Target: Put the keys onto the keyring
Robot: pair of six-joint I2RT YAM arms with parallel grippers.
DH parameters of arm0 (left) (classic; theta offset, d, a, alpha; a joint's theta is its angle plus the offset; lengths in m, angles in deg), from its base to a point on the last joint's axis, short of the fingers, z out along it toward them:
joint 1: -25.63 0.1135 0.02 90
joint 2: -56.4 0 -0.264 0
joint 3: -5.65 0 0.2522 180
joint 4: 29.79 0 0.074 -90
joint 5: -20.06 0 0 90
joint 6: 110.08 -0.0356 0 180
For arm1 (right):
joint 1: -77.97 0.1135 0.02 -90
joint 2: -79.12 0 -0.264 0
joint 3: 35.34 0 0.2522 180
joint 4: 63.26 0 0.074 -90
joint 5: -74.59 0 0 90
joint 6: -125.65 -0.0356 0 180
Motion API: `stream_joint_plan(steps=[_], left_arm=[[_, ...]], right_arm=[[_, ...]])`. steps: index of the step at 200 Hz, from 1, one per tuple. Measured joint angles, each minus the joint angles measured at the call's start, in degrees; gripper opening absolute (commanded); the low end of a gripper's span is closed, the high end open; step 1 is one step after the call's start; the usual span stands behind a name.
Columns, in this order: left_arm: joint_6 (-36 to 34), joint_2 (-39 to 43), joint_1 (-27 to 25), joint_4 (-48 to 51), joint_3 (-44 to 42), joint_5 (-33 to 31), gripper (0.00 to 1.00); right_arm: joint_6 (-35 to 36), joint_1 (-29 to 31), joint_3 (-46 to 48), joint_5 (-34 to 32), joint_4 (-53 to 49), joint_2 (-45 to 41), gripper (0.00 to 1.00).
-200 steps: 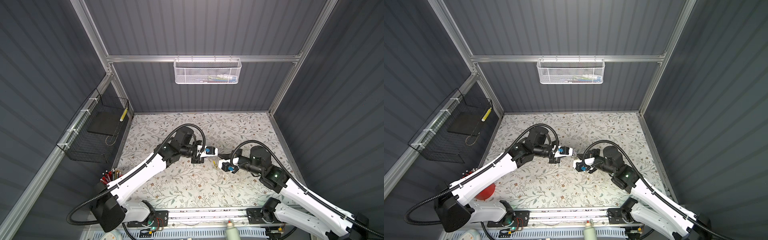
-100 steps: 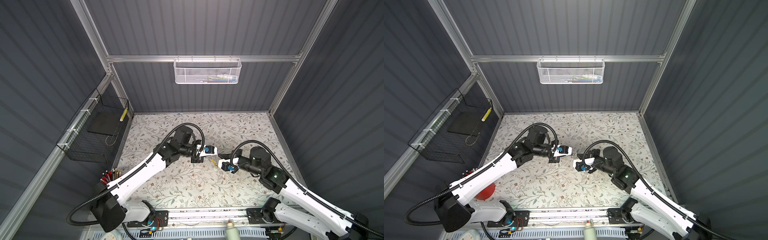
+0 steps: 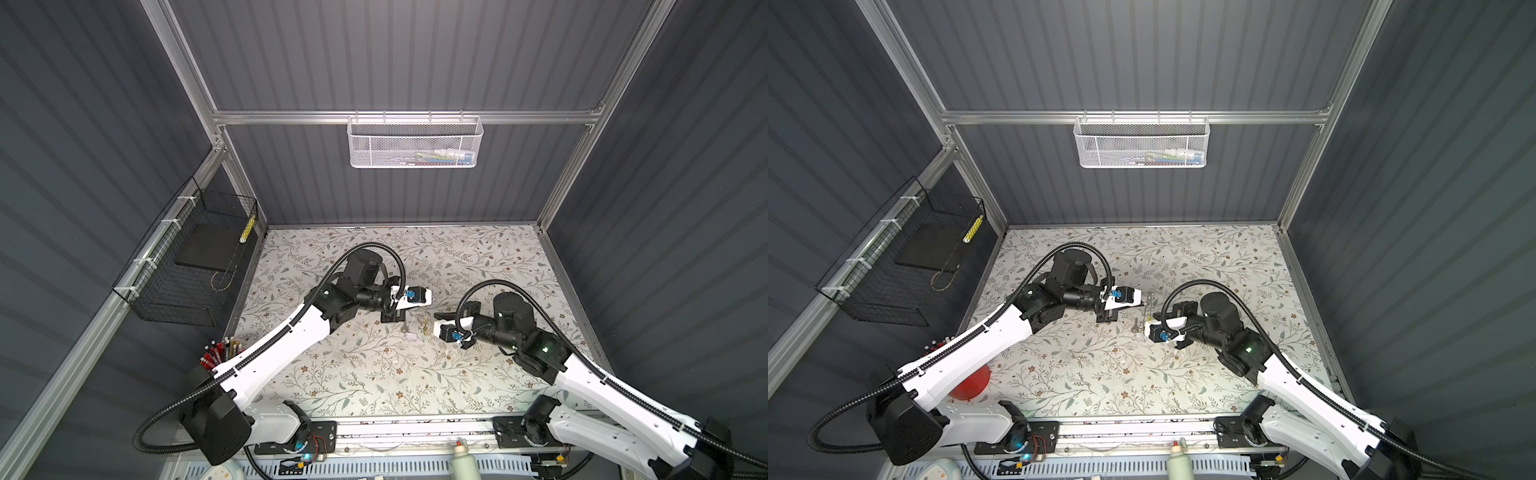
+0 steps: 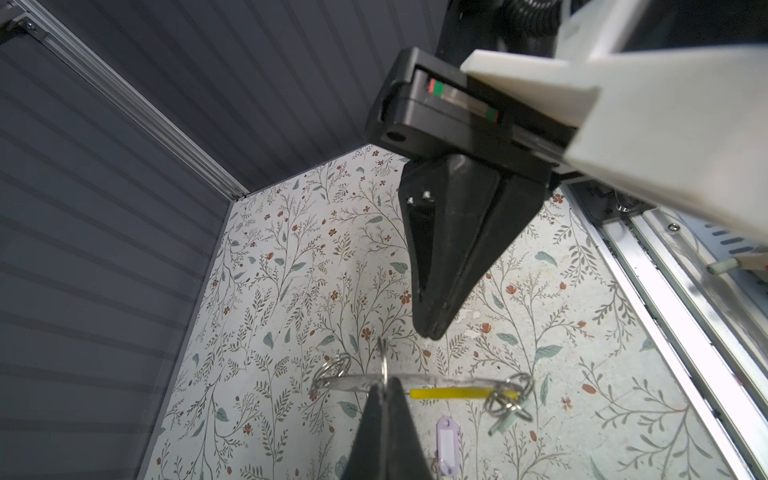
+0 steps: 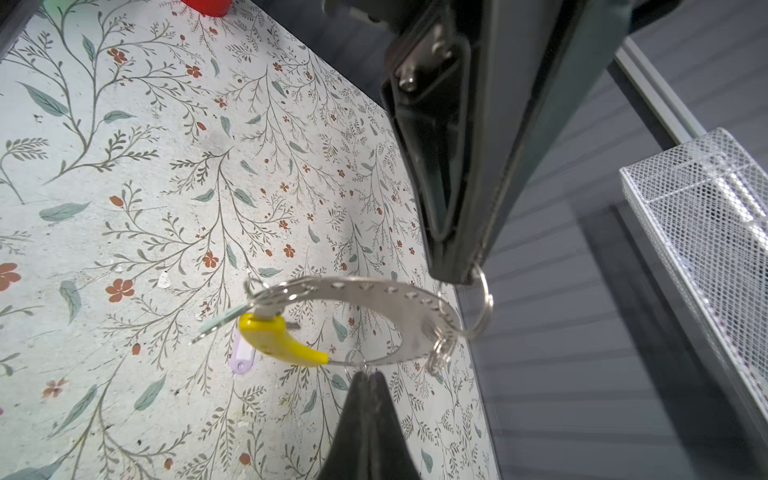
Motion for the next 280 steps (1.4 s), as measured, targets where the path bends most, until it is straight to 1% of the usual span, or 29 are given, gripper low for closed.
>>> stream_joint_plan(steps=[16,32,36,46,49,66,82,109,116,126,139,150,157,174,188,209,215,221,225,259,280], left_arm=[[-0.04,0.09,0.63,0.26,0.00,-0.20,0.00],[-0.07,0.63,1.75,0.63,-0.20,-0.28,0.00],[-0.07,0.87,2.12,0.72,-0.31,-0.35,0.00],[-0.15,1.81,3.39,0.83,-0.85,-0.46,0.00],[-0.24,2.12,3.72,0.90,-1.03,-0.50,0.00],[-0.76,3.82,5.38,1.66,-1.92,-1.22,0.00],[-1.38,5.18,6.80,2.47,-2.69,-2.27,0.00],[-1.77,7.93,9.42,3.61,-4.81,-4.15,0.00],[-1.79,8.63,10.01,3.89,-5.27,-4.72,0.00],[-1.79,9.62,10.91,4.09,-5.90,-5.31,0.00],[-1.79,10.80,11.89,4.26,-6.64,-6.19,0.00],[-1.77,11.54,12.41,4.28,-7.06,-6.71,0.00],[-1.75,11.91,12.76,4.28,-7.19,-7.15,0.00],[-1.75,12.48,13.16,4.24,-7.43,-7.89,0.00],[-1.75,12.85,13.31,4.26,-7.82,-8.17,0.00],[-1.75,13.44,13.31,4.17,-8.63,-8.83,0.00],[-1.75,13.57,13.31,4.07,-8.87,-9.09,0.00],[-1.75,13.79,13.31,3.85,-9.16,-9.31,0.00],[-1.75,13.94,13.31,3.76,-9.35,-9.46,0.00],[-1.79,14.16,13.31,2.95,-9.88,-10.23,0.00],[-1.79,14.19,13.38,2.45,-10.32,-10.43,0.00]], right_arm=[[-2.32,-0.94,0.00,-0.04,-0.26,0.04,0.00],[-5.20,-2.23,0.00,0.24,-0.79,0.42,0.06],[-5.95,-2.49,0.00,0.33,-0.76,0.66,0.08],[-8.02,-3.32,0.02,0.87,-0.63,1.42,0.21],[-8.96,-3.56,0.07,1.18,-0.55,1.70,0.23],[-11.85,-5.05,0.76,3.39,0.92,3.04,0.33],[-14.53,-6.49,1.64,5.68,2.38,4.72,0.39],[-16.94,-9.53,0.63,10.54,2.99,10.88,0.41],[-16.98,-9.90,-0.81,11.52,2.03,13.46,0.39],[-16.39,-10.05,-4.92,13.20,-1.36,18.53,0.36],[-14.99,-10.03,-12.57,14.80,-6.12,26.73,0.32],[-13.55,-9.99,-18.93,15.39,-9.03,33.20,0.34],[-12.87,-9.99,-21.79,15.50,-9.90,36.24,0.35],[-10.60,-9.99,-26.62,15.56,-12.09,42.23,0.33],[-11.34,-9.92,-30.32,15.34,-14.23,46.80,0.31],[-19.08,-9.70,-38.60,14.45,-18.08,53.94,0.29],[-22.67,-9.66,-40.79,14.23,-18.82,55.43,0.29],[-26.64,-9.66,-42.62,14.12,-19.47,56.54,0.32],[-30.27,-9.66,-43.71,14.05,-19.91,57.11,0.32],[-51.78,-9.22,-48.85,12.44,-25.35,58.90,0.33],[-60.67,-8.39,-49.40,11.63,-28.44,60.46,0.35]])
